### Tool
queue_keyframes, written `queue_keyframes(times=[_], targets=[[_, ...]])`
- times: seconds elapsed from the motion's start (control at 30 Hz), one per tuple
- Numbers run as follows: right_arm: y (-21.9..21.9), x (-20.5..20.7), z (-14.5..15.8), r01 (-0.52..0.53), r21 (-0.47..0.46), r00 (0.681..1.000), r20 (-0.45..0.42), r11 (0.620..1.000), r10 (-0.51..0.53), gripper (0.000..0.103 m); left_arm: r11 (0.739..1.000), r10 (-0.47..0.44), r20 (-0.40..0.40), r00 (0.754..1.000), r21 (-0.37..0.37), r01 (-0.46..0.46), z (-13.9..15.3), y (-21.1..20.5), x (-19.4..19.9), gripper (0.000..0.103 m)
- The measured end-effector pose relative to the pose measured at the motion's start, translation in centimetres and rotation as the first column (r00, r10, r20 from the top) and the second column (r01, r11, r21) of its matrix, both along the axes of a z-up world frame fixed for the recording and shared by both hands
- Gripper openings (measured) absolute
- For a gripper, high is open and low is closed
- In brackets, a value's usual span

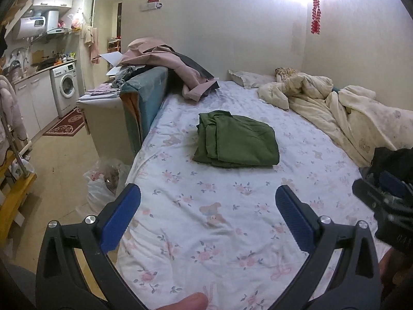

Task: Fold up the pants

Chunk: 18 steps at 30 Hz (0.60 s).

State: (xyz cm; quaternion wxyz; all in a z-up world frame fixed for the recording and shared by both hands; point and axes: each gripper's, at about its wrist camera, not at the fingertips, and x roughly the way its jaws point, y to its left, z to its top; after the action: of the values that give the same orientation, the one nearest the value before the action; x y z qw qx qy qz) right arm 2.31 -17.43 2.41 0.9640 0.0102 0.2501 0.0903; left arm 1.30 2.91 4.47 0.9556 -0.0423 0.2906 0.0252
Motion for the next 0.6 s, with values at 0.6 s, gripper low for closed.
queue_keyframes(times=[0.6], targets=[[0.63, 0.47, -0.2, 0.001, -0.014, 1.0, -0.002, 1.0, -0.001, 0.103, 1.0, -0.013, 0.027, 1.0, 0.007, 0.012, 0.46, -0.15, -0.42, 0.103]])
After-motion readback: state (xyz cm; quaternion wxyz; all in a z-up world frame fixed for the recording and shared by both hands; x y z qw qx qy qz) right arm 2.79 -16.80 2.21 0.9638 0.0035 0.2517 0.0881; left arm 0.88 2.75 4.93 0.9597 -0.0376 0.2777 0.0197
